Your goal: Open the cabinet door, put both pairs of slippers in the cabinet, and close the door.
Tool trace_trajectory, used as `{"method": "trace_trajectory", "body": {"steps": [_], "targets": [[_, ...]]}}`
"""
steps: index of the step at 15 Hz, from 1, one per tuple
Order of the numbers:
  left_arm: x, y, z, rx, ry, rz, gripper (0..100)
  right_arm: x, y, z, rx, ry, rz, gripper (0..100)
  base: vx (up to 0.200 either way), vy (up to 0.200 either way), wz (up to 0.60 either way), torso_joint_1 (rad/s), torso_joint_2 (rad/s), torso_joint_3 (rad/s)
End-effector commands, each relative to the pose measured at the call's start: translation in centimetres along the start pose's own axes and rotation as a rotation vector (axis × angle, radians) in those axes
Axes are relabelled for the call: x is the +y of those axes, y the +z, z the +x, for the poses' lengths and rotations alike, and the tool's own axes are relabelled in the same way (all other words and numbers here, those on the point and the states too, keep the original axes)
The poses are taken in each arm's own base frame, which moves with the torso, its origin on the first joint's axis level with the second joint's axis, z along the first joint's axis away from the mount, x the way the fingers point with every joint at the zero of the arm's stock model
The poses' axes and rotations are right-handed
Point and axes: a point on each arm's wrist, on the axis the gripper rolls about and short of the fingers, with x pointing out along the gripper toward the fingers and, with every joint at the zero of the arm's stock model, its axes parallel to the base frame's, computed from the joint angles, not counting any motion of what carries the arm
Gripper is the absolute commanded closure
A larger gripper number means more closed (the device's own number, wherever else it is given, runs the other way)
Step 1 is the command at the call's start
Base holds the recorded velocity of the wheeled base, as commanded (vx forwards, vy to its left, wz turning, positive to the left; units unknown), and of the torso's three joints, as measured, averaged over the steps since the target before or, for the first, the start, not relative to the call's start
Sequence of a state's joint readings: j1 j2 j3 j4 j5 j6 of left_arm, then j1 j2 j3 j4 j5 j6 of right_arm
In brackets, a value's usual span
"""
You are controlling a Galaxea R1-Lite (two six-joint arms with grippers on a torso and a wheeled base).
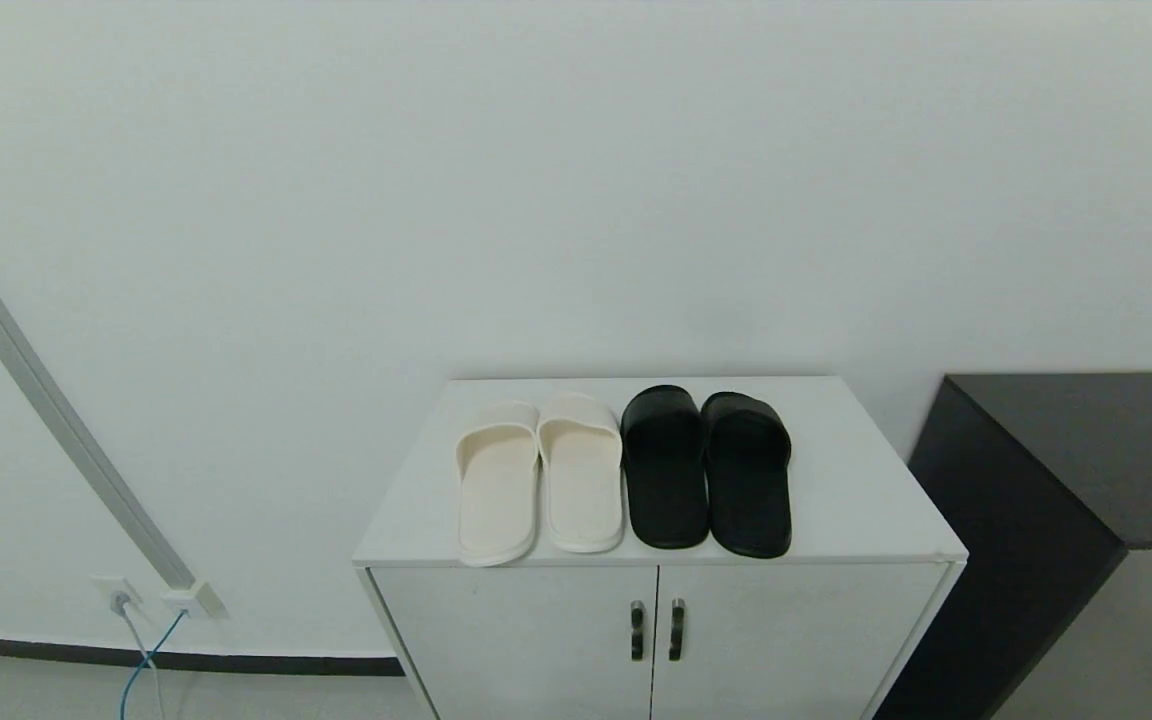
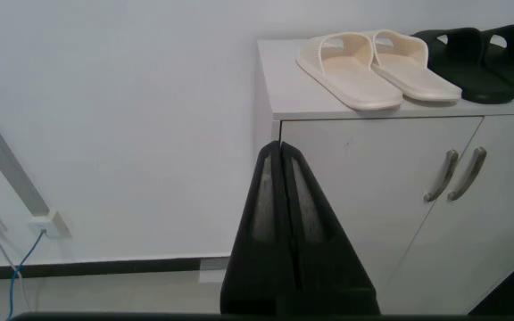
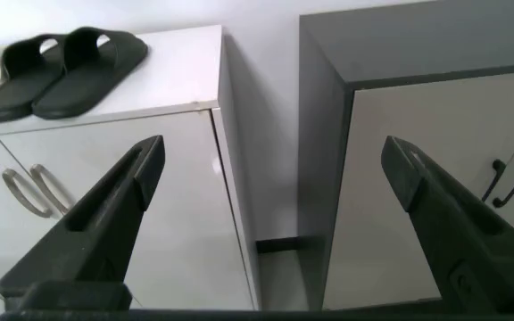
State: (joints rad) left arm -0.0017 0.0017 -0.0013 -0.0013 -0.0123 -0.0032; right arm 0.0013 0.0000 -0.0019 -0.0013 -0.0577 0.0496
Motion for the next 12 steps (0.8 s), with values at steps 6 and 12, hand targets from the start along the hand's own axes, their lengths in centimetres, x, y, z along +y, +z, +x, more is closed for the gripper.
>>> {"method": "trace_trajectory", "body": {"steps": [6, 12], "targets": [[0.0, 0.0, 0.0, 0.001, 0.0, 0.0, 100, 0.2, 3.7, 0.5, 0.039, 0.015, -0.013, 0, 0.0, 0.0, 0.0, 0.0, 0.0, 0.0], [0.0, 0.0, 0.0, 0.001, 0.002, 0.005, 100, 0.8, 5.1, 3.3, 0.219, 0.143, -0.02, 0, 0.0, 0.0, 0.0, 0.0, 0.0, 0.0]]}}
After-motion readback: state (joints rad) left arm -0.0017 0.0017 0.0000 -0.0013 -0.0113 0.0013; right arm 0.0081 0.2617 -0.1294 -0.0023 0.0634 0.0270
